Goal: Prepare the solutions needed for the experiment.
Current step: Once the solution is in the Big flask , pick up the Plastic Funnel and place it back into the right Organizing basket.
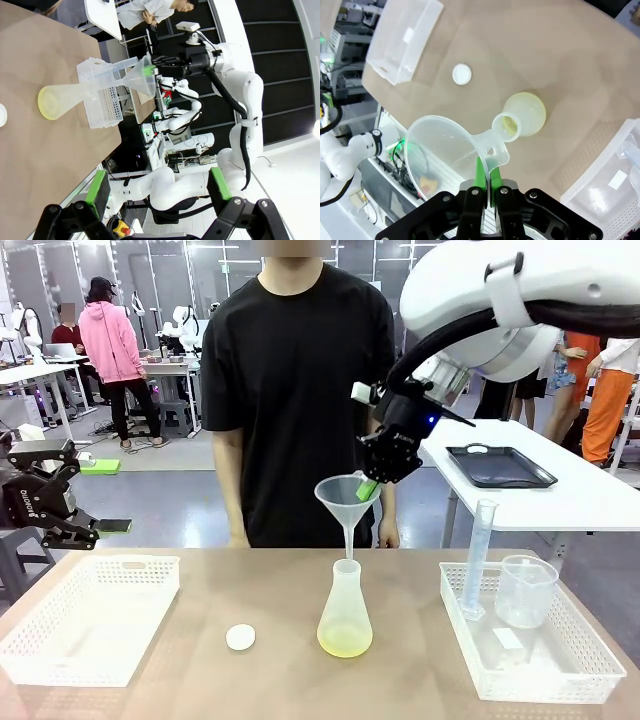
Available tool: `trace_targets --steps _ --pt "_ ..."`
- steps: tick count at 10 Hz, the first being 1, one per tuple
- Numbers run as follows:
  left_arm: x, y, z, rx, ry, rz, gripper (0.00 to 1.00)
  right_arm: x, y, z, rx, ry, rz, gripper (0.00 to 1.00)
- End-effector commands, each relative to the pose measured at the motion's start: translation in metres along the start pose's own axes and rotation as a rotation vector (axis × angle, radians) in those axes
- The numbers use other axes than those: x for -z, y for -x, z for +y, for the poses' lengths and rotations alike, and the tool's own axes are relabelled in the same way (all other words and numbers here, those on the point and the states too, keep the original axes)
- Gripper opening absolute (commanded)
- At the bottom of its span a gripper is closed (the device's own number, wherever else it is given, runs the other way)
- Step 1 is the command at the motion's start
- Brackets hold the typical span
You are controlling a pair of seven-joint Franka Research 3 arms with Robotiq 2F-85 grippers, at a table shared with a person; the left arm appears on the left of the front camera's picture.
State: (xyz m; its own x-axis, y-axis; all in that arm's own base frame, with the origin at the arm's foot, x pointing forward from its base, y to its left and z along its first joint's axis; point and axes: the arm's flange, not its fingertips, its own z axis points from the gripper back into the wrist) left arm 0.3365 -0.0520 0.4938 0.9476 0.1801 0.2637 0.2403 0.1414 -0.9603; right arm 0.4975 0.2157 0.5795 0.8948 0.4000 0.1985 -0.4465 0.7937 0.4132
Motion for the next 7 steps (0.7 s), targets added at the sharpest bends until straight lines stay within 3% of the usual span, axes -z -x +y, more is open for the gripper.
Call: trace_targets --steps 1,5,7 --pt "0.002 -0.001 -0.002 -0.001 0.026 -0.007 1.00 -0.003 0.016 0.000 -0.042 0.027 -0.073 0.00" --pt "0.002 -0.001 -0.002 -0.001 0.026 -0.007 1.00 -0.025 0.033 -0.002 -0.007 0.060 -0.124 0.00" --pt "0.002 -0.001 -0.002 -0.001 0.026 -0.007 1.00 -0.052 0.055 -0.022 0.079 0.107 -0.159 0.00"
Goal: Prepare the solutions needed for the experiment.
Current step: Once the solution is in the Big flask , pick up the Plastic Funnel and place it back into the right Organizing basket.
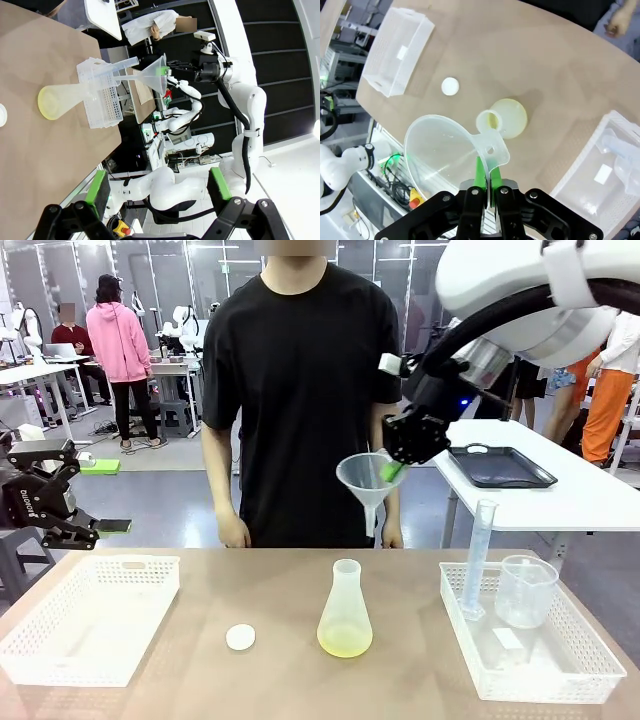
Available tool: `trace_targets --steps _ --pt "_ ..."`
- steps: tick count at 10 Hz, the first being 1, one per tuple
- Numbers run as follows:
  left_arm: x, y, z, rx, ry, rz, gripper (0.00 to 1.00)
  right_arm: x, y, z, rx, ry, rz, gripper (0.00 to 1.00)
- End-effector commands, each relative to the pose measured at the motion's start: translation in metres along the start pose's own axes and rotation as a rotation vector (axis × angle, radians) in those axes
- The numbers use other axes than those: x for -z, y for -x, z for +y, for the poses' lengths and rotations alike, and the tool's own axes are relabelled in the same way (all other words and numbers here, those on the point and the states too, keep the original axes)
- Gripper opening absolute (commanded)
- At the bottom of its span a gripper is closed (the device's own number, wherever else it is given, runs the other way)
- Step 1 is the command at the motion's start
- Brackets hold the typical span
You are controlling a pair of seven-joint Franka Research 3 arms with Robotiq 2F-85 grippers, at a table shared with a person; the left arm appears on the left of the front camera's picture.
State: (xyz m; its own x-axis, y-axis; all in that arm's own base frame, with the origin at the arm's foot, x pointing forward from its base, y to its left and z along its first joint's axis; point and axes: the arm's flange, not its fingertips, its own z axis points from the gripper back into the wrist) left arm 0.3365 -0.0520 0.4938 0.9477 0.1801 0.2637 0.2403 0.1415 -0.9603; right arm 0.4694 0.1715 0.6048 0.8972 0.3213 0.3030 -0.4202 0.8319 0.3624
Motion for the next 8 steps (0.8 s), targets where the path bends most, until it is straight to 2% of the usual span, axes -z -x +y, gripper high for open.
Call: trace_targets --steps 1,5,8 --pt "0.002 -0.001 -0.002 -0.001 0.026 -0.007 1.00 -0.032 0.035 -0.029 0.130 0.074 -0.070 0.00" --pt "0.002 -0.001 -0.002 -0.001 0.026 -0.007 1.00 -0.083 0.109 -0.099 0.388 0.159 -0.185 0.00" --pt "0.002 -0.001 -0.002 -0.001 0.026 -0.007 1.00 -0.098 0.143 -0.127 0.490 0.148 -0.223 0.00"
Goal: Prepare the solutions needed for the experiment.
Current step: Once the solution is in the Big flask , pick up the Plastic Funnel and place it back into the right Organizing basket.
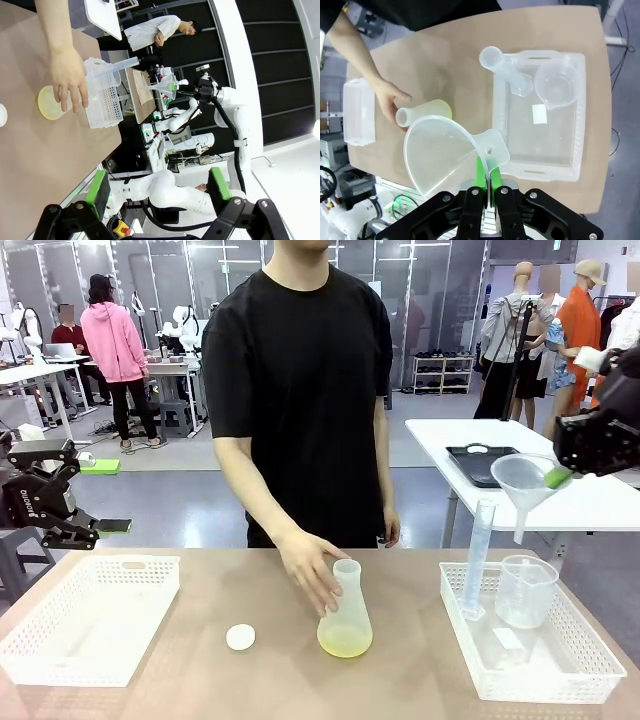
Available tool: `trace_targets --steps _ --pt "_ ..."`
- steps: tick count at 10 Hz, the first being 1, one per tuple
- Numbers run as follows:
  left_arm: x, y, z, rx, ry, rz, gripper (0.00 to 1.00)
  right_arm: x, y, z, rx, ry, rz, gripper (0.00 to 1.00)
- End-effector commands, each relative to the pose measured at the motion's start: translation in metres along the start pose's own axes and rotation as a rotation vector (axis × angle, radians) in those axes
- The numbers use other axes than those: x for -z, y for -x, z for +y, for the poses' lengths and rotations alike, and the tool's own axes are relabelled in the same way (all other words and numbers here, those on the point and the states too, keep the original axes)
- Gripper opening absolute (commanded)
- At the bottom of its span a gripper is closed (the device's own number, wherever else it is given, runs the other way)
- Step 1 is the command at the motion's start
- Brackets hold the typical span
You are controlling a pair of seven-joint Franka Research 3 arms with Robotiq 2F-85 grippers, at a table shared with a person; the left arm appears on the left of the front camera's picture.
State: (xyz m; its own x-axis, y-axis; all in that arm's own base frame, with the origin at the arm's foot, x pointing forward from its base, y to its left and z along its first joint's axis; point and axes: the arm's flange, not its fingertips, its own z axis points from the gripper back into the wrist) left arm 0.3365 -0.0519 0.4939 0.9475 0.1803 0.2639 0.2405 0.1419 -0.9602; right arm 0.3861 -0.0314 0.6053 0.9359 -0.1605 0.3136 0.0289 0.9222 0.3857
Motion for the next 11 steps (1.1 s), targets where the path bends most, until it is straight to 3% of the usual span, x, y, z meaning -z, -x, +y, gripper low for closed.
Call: trace_targets --steps 1,3,4,8,9,11 --pt "0.002 -0.001 -0.002 -0.001 0.027 -0.007 1.00 0.003 0.009 0.000 0.060 0.019 -0.032 0.00" --pt "0.002 -0.001 -0.002 -0.001 0.027 -0.007 1.00 0.006 0.015 -0.002 0.109 0.038 -0.056 0.00" --pt "0.002 -0.001 -0.002 -0.001 0.027 -0.007 1.00 -0.001 0.007 -0.007 0.038 0.002 -0.015 0.00" --pt "0.002 -0.001 -0.002 -0.001 0.027 -0.007 1.00 -0.001 0.007 -0.007 0.038 0.002 -0.015 0.00" --pt "0.002 -0.001 -0.002 -0.001 0.027 -0.007 1.00 0.001 0.009 -0.006 0.052 0.002 -0.021 0.04" --pt "0.002 -0.001 -0.002 -0.001 0.027 -0.007 1.00 0.034 0.011 -0.023 0.191 -0.012 0.068 0.04"
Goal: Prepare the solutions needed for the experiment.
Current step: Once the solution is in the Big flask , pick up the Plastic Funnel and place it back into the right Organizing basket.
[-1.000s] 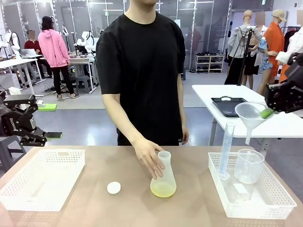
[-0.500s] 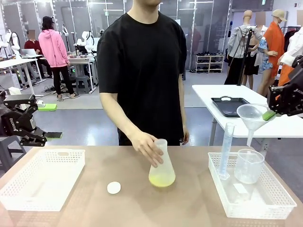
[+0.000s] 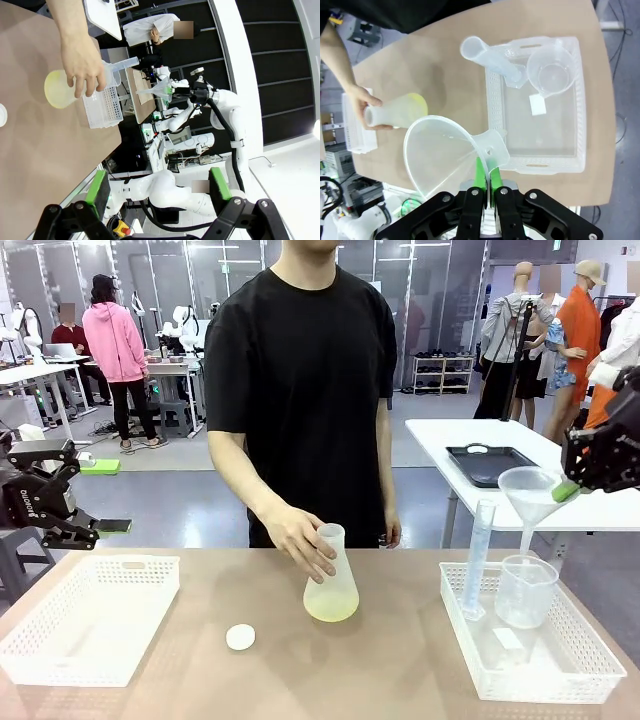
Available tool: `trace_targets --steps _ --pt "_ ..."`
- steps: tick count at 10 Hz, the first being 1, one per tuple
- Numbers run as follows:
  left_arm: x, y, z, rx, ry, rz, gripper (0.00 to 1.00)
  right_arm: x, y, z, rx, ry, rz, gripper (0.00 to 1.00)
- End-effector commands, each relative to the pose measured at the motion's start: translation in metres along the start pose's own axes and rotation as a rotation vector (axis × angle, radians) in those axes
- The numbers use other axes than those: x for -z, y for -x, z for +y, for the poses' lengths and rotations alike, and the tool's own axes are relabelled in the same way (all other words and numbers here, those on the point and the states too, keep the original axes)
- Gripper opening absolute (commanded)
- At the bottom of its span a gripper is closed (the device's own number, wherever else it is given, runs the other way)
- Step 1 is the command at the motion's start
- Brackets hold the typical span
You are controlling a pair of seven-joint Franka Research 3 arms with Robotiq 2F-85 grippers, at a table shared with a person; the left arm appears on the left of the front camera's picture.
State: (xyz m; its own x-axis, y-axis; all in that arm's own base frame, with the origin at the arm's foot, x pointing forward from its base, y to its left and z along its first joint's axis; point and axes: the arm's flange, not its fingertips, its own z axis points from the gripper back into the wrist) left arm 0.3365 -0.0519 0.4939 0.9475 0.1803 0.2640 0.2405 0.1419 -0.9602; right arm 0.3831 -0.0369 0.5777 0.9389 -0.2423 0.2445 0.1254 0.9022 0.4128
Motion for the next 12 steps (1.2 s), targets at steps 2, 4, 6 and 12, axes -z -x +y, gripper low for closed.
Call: trace_targets --steps 2,4,6,12 --pt "0.002 -0.001 -0.002 -0.002 0.027 -0.007 1.00 0.038 0.004 -0.026 0.204 -0.046 0.149 0.04" --pt "0.002 -0.001 -0.002 -0.002 0.027 -0.007 1.00 0.067 0.011 -0.047 0.316 -0.030 0.208 0.04" --pt "0.002 -0.001 -0.002 -0.002 0.027 -0.007 1.00 0.097 0.011 -0.064 0.396 -0.019 0.253 0.04" --pt "0.002 -0.001 -0.002 -0.002 0.027 -0.007 1.00 0.156 -0.015 -0.082 0.507 0.105 0.281 0.04"
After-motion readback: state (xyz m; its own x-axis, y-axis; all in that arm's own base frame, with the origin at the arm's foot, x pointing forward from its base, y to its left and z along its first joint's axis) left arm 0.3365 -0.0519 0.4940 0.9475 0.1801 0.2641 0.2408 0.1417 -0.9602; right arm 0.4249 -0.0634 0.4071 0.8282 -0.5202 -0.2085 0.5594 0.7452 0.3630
